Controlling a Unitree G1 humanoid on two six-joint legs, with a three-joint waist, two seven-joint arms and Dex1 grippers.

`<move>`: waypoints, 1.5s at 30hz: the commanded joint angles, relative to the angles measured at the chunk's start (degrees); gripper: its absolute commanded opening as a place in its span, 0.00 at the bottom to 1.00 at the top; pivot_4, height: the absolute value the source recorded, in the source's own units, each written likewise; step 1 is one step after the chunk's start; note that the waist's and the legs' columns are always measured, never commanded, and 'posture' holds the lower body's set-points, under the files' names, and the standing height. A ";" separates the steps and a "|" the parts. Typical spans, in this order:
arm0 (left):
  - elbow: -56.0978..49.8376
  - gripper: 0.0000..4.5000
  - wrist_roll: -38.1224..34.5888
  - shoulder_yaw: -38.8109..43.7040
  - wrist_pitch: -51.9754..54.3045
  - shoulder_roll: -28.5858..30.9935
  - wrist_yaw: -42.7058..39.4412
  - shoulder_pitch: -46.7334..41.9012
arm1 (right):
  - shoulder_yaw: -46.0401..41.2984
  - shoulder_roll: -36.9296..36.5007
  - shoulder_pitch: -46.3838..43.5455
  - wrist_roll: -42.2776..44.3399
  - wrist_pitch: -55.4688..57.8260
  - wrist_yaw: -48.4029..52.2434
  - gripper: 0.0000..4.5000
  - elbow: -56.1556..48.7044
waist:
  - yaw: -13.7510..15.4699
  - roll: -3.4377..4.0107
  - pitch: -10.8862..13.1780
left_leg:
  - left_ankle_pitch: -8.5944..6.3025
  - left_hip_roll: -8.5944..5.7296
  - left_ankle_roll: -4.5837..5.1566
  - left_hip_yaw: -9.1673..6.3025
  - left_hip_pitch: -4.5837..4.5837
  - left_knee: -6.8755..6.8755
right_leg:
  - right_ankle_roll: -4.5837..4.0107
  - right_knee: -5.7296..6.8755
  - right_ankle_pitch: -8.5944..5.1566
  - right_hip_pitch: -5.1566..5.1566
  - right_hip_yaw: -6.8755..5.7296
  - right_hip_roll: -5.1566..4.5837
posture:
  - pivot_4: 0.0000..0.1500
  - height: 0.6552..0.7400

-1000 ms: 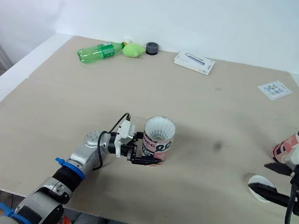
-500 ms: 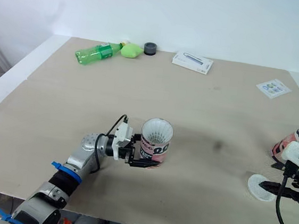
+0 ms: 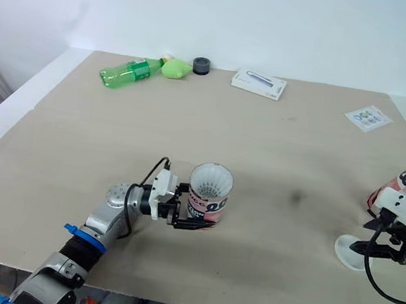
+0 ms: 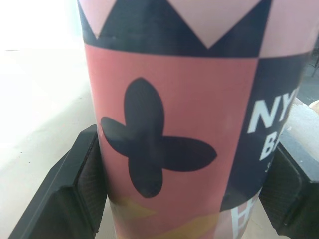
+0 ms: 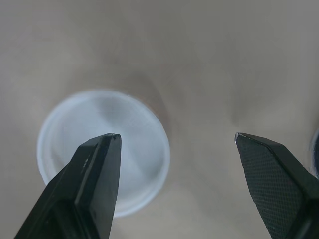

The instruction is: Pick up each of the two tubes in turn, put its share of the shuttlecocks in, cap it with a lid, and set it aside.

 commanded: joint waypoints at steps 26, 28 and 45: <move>5.87 0.82 0.71 0.05 -2.54 -1.27 -0.04 -3.05 | -9.17 -3.85 -0.48 12.64 10.46 6.52 0.01 -33.30 | -0.05 0.24 0.06 | 0.03 -0.06 -0.02 0.05 0.31 0.11 | 0.18 0.07 0.08 0.26 0.18 0.00 | 1.00 0.87; 6.34 0.82 0.64 -0.26 -2.31 -1.90 -0.74 -4.11 | -10.50 -4.33 -1.33 15.41 13.04 6.11 0.01 -39.64 | -0.04 0.24 0.05 | 0.04 -0.06 -0.03 0.00 0.31 0.10 | 0.16 0.08 0.07 0.25 0.14 0.01 | 1.00 0.87; 16.44 0.82 2.46 -0.40 -8.34 -5.13 -4.87 -10.11 | 15.79 2.01 -39.84 18.52 11.51 10.00 0.01 -46.49 | -0.01 0.01 0.16 | 0.03 -0.16 -0.05 -0.03 -0.19 0.03 | 0.15 0.01 0.02 -0.23 0.05 -0.12 | 1.00 0.87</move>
